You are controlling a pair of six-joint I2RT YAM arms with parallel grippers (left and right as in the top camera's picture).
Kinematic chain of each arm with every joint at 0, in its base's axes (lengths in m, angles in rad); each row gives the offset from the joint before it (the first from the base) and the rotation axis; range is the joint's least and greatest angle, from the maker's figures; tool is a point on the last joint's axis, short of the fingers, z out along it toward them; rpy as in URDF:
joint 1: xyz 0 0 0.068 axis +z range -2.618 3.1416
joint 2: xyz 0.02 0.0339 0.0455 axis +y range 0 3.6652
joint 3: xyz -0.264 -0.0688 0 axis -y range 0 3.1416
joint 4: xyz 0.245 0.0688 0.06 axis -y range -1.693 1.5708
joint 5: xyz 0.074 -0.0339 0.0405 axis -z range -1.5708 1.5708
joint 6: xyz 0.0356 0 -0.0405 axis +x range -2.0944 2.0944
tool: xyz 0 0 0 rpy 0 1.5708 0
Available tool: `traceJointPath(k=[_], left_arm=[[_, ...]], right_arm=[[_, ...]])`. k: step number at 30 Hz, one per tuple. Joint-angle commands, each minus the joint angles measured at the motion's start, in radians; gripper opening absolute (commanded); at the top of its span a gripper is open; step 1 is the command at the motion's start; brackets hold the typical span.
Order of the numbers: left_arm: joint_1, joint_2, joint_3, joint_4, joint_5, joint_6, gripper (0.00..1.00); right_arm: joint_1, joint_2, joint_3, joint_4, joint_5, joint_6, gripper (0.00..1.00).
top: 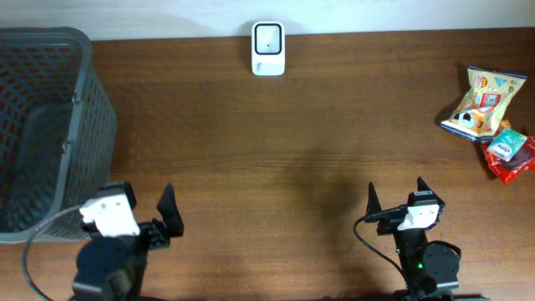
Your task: Scan the item barcode
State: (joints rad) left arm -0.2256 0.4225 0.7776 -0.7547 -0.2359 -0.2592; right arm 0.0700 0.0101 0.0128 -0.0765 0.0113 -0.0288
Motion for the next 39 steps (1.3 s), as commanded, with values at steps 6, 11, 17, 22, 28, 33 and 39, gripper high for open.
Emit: traceJointPath(k=[6, 11, 17, 22, 28, 33, 39], left_arm=[[0.164, -0.164, -0.131, 0.047, 0.094, 0.052, 0.99], [0.25, -0.292, -0.221, 0.092, 0.117, 0.053, 0.99], [0.262, -0.408, -0.5, 0.424, 0.197, 0.053, 0.99], [0.295, -0.418, -0.674, 0.628, 0.222, 0.061, 0.99], [0.295, -0.418, -0.769, 0.675, 0.222, 0.119, 0.99], [0.295, -0.418, -0.769, 0.674, 0.222, 0.196, 0.99], [0.295, -0.418, -0.769, 0.672, 0.222, 0.235, 0.99]], right_arm=[[-0.007, -0.007, -0.007, -0.005, 0.012, 0.007, 0.98], [-0.007, -0.007, -0.007, -0.005, 0.012, 0.007, 0.98], [-0.007, -0.007, -0.007, -0.005, 0.012, 0.007, 0.98], [-0.007, -0.007, -0.007, -0.005, 0.012, 0.007, 0.98], [-0.006, -0.007, -0.007, -0.005, 0.012, 0.007, 0.98], [-0.007, -0.007, -0.007, -0.005, 0.012, 0.007, 0.99], [-0.007, -0.007, -0.007, -0.005, 0.012, 0.007, 0.98]])
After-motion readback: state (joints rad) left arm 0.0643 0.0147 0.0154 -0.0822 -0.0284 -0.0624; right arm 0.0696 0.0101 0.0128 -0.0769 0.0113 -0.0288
